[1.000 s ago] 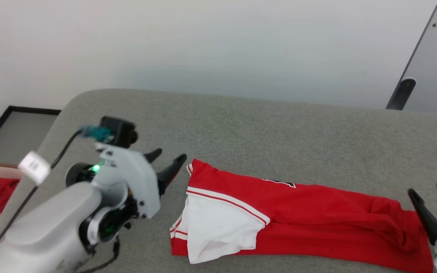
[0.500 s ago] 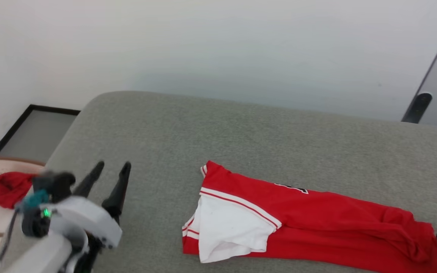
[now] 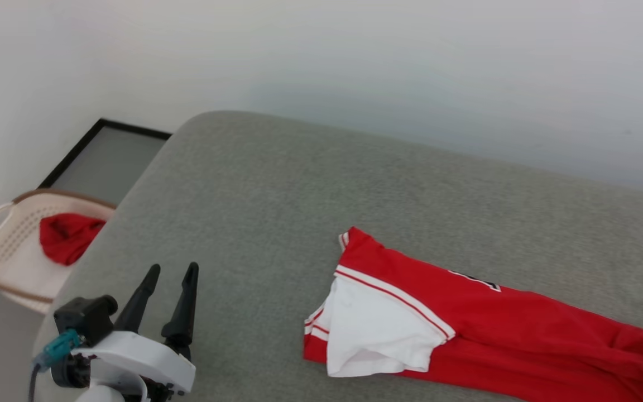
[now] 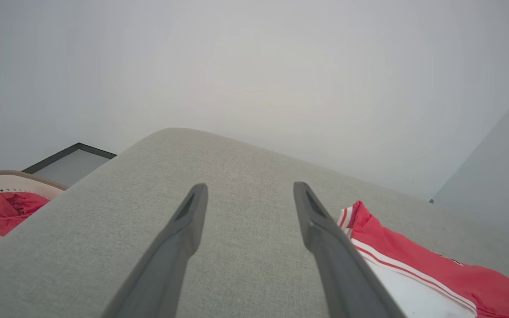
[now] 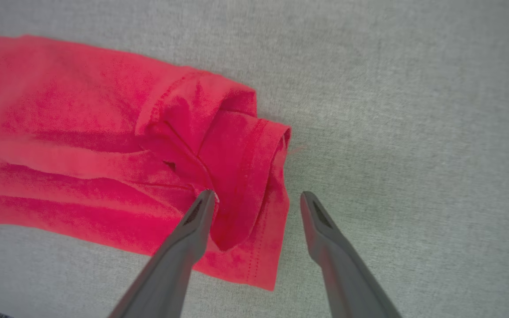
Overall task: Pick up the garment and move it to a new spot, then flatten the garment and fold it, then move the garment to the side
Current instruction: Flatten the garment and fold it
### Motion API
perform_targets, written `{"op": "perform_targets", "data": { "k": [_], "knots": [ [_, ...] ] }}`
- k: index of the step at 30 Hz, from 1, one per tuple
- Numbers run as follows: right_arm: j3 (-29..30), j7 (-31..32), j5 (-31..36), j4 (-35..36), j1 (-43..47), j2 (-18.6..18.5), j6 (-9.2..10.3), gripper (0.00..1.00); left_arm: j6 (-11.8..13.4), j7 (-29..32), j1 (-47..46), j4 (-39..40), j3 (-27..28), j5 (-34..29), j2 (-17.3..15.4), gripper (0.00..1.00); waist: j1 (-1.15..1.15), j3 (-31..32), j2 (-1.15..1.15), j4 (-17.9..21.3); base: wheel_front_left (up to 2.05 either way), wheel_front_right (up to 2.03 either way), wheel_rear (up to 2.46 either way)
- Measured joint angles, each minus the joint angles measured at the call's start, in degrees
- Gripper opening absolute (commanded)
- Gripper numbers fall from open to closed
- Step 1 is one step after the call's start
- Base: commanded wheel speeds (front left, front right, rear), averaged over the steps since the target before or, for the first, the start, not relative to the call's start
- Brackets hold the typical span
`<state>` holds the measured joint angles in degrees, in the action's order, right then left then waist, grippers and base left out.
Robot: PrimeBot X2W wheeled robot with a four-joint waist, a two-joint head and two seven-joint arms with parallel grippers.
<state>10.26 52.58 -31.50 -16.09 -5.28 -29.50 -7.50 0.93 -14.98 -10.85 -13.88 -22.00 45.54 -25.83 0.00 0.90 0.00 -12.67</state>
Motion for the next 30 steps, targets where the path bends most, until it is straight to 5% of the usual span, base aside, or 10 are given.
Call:
{"op": "perform_targets", "data": {
  "k": [7,8,9,10,18,30],
  "knots": [
    [2.47,3.83,1.81,-5.45,-1.06,3.33,0.00,1.00,-1.96,0.00,1.03,0.04,6.95,-8.03,4.92,1.00,0.00,-1.41,0.00,-2.87,0.00,0.00,0.00],
    [2.52,4.50,1.86,-6.06,-1.23,3.58,0.00,0.71,-2.31,0.00,1.35,0.05,7.80,-9.04,5.56,1.00,0.00,-1.58,0.00,-3.12,0.00,0.00,0.00],
    [2.71,4.82,1.91,-6.75,-1.26,3.82,0.00,0.26,-2.50,0.00,1.77,-0.07,8.57,-10.02,6.32,1.00,0.00,-1.73,0.00,-3.35,0.00,0.00,0.00],
    [3.00,4.99,2.00,-7.10,-1.32,3.99,0.00,0.00,-2.68,0.00,2.08,-0.26,9.13,-11.21,7.02,1.00,0.00,-1.82,0.00,-3.56,0.00,0.00,0.00],
    [4.04,3.42,1.51,-7.53,-1.97,4.26,0.00,0.00,-4.95,0.00,3.98,-1.71,14.91,-17.04,11.29,1.00,0.00,-1.96,0.00,-3.38,0.00,0.00,0.00],
    [7.15,-3.02,1.86,-11.03,-3.70,-0.24,0.00,0.00,-7.33,0.00,5.00,-5.22,20.70,-21.13,15.25,1.00,0.00,-0.93,0.00,-1.76,0.00,0.00,0.00]
  ]
}}
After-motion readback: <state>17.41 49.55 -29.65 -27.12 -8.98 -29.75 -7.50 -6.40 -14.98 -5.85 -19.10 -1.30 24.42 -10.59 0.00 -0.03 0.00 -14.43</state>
